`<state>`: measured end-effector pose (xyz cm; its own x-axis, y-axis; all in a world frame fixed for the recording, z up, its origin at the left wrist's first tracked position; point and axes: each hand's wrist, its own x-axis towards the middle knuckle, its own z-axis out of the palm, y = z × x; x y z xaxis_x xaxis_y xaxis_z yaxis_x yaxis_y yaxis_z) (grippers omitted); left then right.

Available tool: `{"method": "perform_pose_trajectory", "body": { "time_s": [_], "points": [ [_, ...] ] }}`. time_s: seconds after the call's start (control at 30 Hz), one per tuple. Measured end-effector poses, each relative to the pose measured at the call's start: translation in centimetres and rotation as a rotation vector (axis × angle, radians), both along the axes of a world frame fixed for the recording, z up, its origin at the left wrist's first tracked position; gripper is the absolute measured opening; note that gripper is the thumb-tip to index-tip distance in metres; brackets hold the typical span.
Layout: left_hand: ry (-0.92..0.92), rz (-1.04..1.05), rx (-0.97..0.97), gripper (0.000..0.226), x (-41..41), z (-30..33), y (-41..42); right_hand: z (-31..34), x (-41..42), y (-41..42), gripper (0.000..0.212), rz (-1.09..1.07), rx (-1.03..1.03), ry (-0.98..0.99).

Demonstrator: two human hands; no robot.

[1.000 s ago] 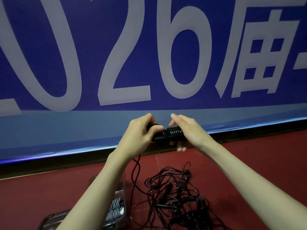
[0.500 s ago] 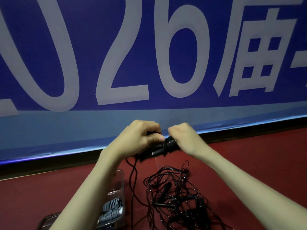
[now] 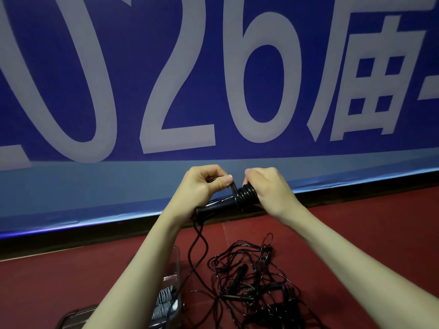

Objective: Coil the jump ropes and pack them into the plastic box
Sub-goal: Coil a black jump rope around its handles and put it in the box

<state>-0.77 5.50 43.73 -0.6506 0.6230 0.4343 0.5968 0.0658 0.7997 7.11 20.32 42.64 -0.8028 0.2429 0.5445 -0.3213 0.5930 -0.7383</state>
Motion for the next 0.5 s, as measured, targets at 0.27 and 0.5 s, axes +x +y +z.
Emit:
{"method": "perform_pose_trajectory", "body": {
  "time_s": [0.27,0.5],
  "points": [
    [-0.531,-0.42,0.016,0.03,-1.1,-0.1,-0.2,1.1,0.4,-0.2,0.041,0.069,-0.112,0.144],
    [-0.976,-0.597,0.294,0.042,0.8,-2.4,4.1,1.6,-0.3,0.6,0.034,-0.086,-0.566,0.189]
  ]
}}
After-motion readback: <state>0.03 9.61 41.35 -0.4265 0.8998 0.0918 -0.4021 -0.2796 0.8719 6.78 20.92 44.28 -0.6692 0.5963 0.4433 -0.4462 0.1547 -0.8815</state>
